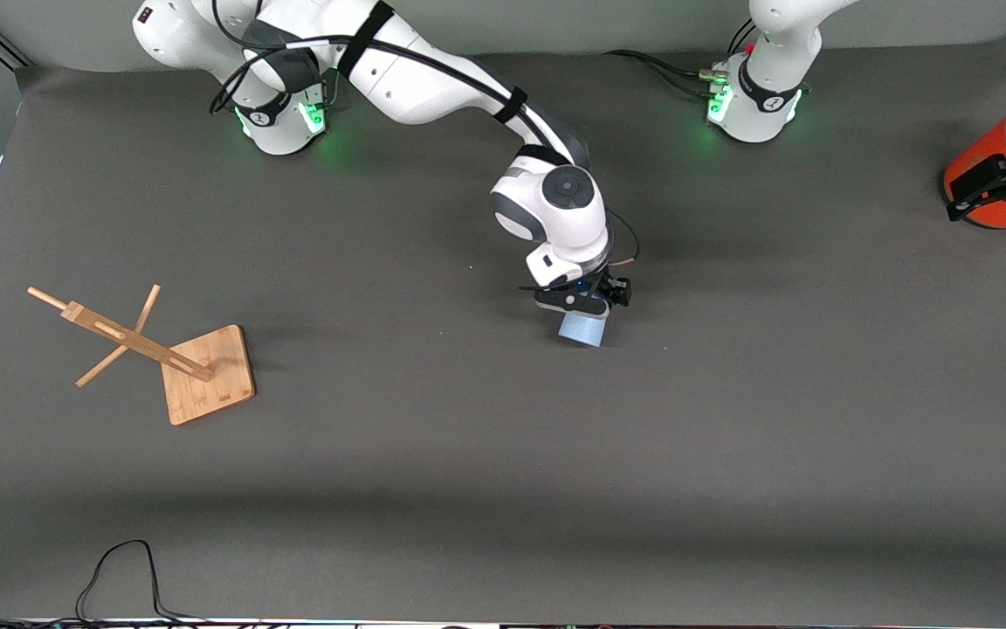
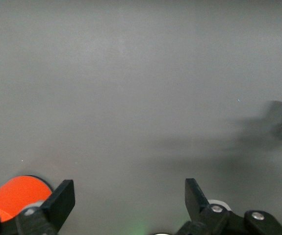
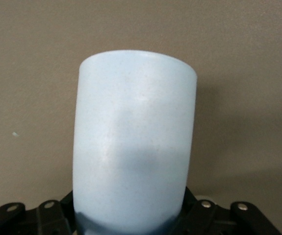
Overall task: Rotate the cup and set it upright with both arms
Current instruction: 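Lower the blue cup onto its side and open the right gripper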
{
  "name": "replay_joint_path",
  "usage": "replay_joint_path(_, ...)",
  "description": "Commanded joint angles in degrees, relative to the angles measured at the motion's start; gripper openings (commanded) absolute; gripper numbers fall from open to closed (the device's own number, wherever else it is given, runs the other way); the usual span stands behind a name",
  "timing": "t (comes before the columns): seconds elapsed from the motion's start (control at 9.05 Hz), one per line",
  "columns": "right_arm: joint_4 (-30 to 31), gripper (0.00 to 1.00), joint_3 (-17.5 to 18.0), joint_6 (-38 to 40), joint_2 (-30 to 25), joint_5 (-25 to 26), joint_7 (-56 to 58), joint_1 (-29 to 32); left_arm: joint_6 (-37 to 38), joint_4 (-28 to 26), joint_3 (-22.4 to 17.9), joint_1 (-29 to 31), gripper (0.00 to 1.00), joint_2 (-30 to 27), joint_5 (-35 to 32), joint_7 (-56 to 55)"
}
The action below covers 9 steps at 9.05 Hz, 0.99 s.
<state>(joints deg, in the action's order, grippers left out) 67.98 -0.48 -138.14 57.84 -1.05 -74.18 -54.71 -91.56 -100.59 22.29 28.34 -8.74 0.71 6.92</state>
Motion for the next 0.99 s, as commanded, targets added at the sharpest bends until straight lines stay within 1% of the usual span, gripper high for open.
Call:
replay_joint_path(0.0,-2.2,0.39,-1.3,-3.2,3.3,1.9,-2.2,0.1,-2.2,-2.1,-0.3,-0.4,1.0,-0.8,0.5,0.5)
replay_joint_path(0.11,-2.3,0.74,-1.3,-2.9,3.1,1.9,-2.0,0.6,-2.3,-2.0,-0.2,-0.4,1.0,-0.8,0.5,0.5)
replay_joint_path(0.22,-2.4,1.0,-1.2,-1.3,1.9,1.8,-1.7,0.9,-2.9,-2.1,-0.2,-0.4,1.0,-0.7,0.6,-0.2)
replay_joint_path(0.33,-2.8,1.0,-1.4,4.0,0.0,1.7,-1.2,1.5,-3.6,-2.2,-0.2,-0.4,1.0,-0.3,1.1,-0.4)
replay_joint_path(0.66,-1.7,1.0,-0.8,15.1,-9.7,0.8,1.1,3.3,-4.8,-2.2,-0.2,-0.4,1.0,0.5,1.9,-0.9)
replay_joint_path(0.77,-1.4,1.0,-0.8,20.1,-13.2,-0.7,3.8,4.5,-5.0,-2.0,0.3,-0.7,1.0,1.3,1.9,-6.1)
replay_joint_path(0.88,-0.4,1.0,-1.0,23.8,-16.8,-2.7,8.0,6.3,-5.5,-1.7,1.9,-1.5,1.0,3.0,1.7,-16.9)
